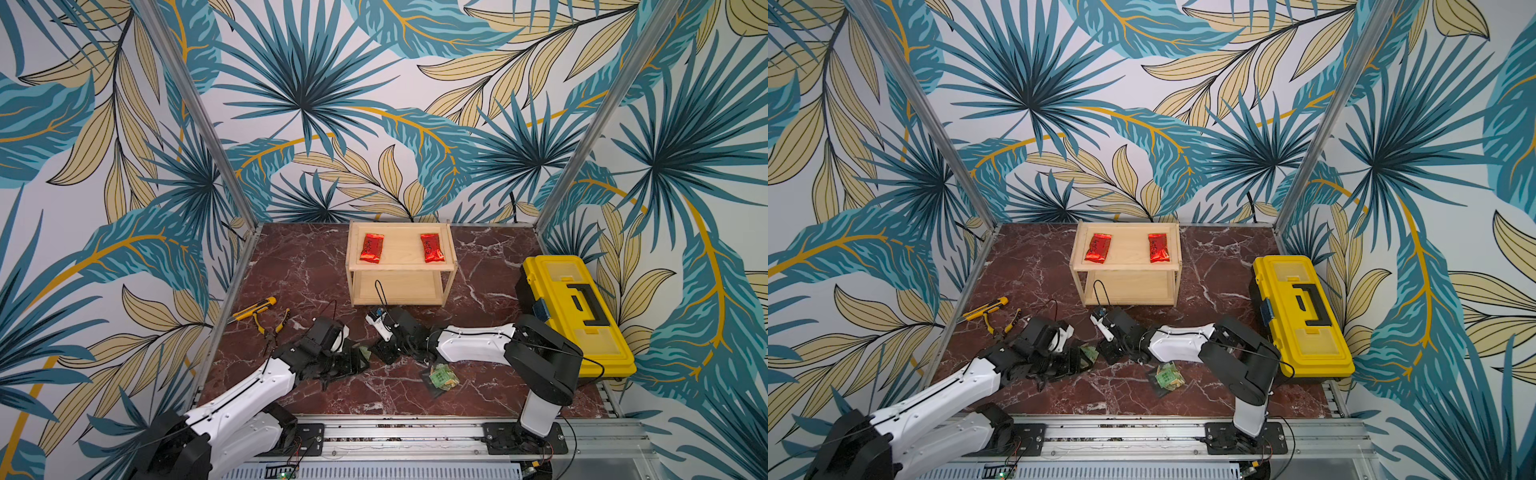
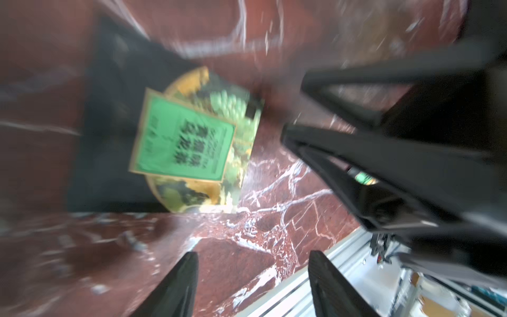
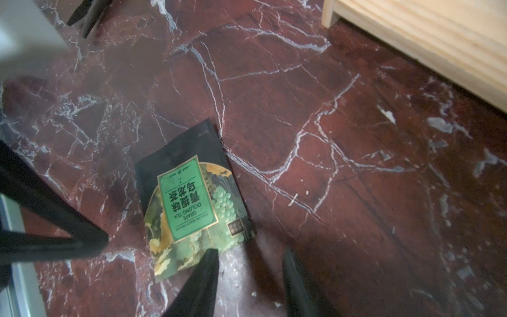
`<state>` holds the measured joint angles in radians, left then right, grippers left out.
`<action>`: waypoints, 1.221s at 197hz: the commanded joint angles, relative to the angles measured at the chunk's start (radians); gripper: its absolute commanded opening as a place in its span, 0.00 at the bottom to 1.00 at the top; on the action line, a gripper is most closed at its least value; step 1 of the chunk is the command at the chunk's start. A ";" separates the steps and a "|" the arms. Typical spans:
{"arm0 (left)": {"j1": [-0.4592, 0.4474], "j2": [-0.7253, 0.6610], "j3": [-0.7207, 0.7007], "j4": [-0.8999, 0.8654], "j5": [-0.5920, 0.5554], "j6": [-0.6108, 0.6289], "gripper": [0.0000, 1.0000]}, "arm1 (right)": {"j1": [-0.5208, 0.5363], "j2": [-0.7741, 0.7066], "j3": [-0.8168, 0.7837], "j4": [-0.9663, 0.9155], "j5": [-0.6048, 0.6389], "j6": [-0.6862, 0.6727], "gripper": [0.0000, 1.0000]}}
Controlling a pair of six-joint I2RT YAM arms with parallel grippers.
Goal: Place the tea bags on the shelf by color
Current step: Pick up the tea bag from the center of the board.
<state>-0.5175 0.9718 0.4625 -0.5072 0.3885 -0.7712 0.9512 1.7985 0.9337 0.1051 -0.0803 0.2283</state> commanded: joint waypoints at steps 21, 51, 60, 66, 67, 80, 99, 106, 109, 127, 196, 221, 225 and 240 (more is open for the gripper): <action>0.200 0.051 0.094 -0.008 -0.058 0.129 0.68 | 0.060 -0.059 -0.087 0.025 0.026 0.016 0.41; 0.261 0.196 0.179 0.022 -0.045 0.157 0.68 | 0.202 -0.065 -0.093 0.043 0.272 -0.040 0.42; 0.277 0.215 0.177 0.049 -0.033 0.156 0.68 | 0.226 -0.057 -0.084 0.046 0.326 -0.055 0.45; 0.291 0.221 0.172 0.061 -0.031 0.154 0.68 | 0.240 -0.051 -0.080 0.052 0.358 -0.066 0.47; 0.295 0.221 0.170 0.064 -0.031 0.154 0.68 | 0.243 -0.050 -0.078 0.053 0.362 -0.069 0.48; 0.322 0.222 0.156 0.092 -0.021 0.151 0.68 | 0.262 -0.030 -0.062 0.058 0.404 -0.092 0.53; 0.351 0.219 0.150 0.090 -0.017 0.162 0.68 | 0.274 0.007 -0.036 0.064 0.421 -0.122 0.60; 0.363 0.217 0.151 0.087 -0.010 0.167 0.68 | 0.276 0.022 -0.025 0.064 0.424 -0.129 0.63; 0.367 0.216 0.151 0.086 -0.008 0.170 0.68 | 0.277 0.028 -0.022 0.064 0.424 -0.131 0.63; 0.386 0.212 0.153 0.081 0.001 0.178 0.69 | 0.277 0.058 -0.002 0.067 0.417 -0.146 0.67; 0.402 0.278 0.165 0.102 0.036 0.180 0.71 | 0.273 0.108 0.012 0.044 0.413 -0.139 0.71; 0.401 0.302 0.166 0.119 0.057 0.175 0.72 | 0.255 0.093 -0.008 0.053 0.419 -0.123 0.71; 0.401 0.304 0.166 0.119 0.058 0.175 0.72 | 0.252 0.090 -0.012 0.055 0.419 -0.121 0.71; 0.401 0.308 0.163 0.122 0.059 0.176 0.72 | 0.239 0.076 -0.027 0.060 0.421 -0.115 0.70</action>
<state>-0.1246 1.2743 0.6075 -0.4160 0.4271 -0.6094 1.2121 1.8805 0.9409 0.1719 0.3183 0.0975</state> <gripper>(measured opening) 0.717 0.706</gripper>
